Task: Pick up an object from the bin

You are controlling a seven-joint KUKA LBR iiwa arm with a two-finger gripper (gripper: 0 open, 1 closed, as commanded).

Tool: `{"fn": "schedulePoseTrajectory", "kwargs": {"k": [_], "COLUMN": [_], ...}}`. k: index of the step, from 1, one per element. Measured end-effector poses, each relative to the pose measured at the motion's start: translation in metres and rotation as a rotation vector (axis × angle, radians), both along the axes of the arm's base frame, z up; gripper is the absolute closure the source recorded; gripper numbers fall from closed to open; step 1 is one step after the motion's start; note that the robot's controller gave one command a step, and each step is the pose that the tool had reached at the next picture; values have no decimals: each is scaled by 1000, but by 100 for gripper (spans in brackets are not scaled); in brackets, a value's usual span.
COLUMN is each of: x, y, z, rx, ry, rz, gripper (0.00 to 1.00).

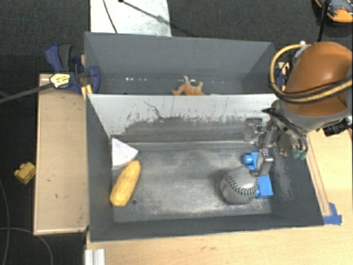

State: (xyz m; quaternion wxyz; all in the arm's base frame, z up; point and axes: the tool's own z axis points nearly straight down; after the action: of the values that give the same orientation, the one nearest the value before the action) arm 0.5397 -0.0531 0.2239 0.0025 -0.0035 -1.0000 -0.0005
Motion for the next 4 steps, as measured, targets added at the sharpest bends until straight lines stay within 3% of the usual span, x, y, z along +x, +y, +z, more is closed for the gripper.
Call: {"fn": "schedulePoseTrajectory", "kwargs": {"k": [1,2,3,4], "x": [1,1,-18,-2], "y": [0,2,18,21], "z": [5,-24,-85,-101], "rx": [-1,-2,-1,1], "ry": [-8,-19,-10,-4], "rz": [1,-32,-12,-156], "gripper": [0,0,0,0]}}
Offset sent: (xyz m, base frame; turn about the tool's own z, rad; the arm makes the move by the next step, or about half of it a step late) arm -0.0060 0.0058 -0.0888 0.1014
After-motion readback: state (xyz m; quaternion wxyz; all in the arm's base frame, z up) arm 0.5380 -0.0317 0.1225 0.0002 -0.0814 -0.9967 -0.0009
